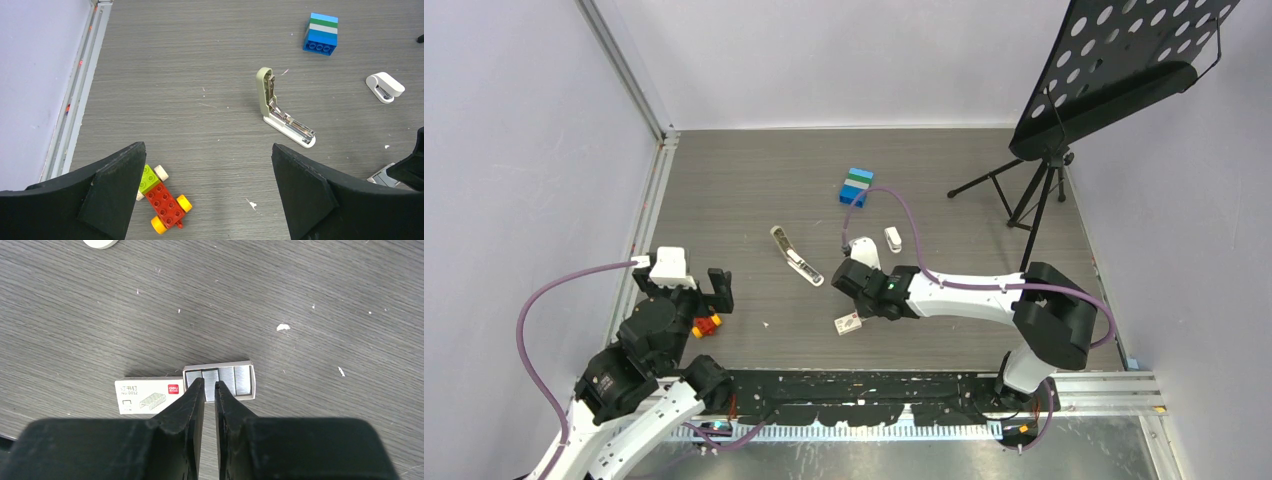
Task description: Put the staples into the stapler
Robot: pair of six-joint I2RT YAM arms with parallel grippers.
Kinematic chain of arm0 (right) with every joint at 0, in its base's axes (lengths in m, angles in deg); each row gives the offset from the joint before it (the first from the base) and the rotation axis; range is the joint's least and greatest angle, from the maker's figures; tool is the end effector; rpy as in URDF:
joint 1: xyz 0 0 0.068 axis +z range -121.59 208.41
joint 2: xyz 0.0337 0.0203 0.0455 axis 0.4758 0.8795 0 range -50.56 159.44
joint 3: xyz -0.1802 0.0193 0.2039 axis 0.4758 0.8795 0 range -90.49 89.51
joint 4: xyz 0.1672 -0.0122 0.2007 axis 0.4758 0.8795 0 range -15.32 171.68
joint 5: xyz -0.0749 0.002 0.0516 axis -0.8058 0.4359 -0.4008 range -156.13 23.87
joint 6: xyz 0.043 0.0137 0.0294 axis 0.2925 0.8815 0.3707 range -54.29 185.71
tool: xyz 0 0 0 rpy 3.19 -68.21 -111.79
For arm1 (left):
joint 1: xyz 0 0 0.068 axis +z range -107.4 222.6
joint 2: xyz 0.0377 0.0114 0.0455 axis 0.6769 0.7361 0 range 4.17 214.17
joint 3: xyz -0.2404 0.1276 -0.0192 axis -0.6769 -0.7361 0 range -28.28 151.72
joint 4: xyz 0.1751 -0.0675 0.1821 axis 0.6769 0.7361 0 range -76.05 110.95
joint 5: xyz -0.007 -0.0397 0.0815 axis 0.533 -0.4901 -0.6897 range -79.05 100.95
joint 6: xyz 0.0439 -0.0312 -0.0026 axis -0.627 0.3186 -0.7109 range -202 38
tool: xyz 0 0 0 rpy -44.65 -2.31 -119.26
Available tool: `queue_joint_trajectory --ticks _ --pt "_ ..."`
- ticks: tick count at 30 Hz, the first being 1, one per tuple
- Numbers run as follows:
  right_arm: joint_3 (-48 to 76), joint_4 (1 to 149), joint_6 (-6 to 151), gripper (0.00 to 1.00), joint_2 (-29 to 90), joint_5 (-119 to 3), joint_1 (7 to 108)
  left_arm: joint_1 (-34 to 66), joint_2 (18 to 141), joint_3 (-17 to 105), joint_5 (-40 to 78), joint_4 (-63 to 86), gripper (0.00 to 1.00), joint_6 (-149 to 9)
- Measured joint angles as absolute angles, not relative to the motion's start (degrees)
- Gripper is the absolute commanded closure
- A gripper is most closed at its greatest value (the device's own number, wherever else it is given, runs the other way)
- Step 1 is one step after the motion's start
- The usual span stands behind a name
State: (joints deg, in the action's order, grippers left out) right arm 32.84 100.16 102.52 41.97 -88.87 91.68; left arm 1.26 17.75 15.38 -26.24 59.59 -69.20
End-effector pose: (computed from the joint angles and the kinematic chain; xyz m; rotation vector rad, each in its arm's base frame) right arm 0.1547 0.2767 0.1886 -0.4503 2.4814 0.1678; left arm 0.0472 -0.0129 0.3227 -0.0020 1.7868 -0.0797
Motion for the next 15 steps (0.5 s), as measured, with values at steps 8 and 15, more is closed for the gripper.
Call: queue_joint_trajectory --ticks 8,15 --pt "32.95 100.46 101.39 0.64 41.97 -89.18 91.7 1.26 17.73 15.38 -26.24 59.59 0.0 -69.18" --pt "33.85 97.89 100.25 0.59 43.11 -85.22 91.72 1.26 17.73 15.38 -26.22 59.59 0.0 -69.18"
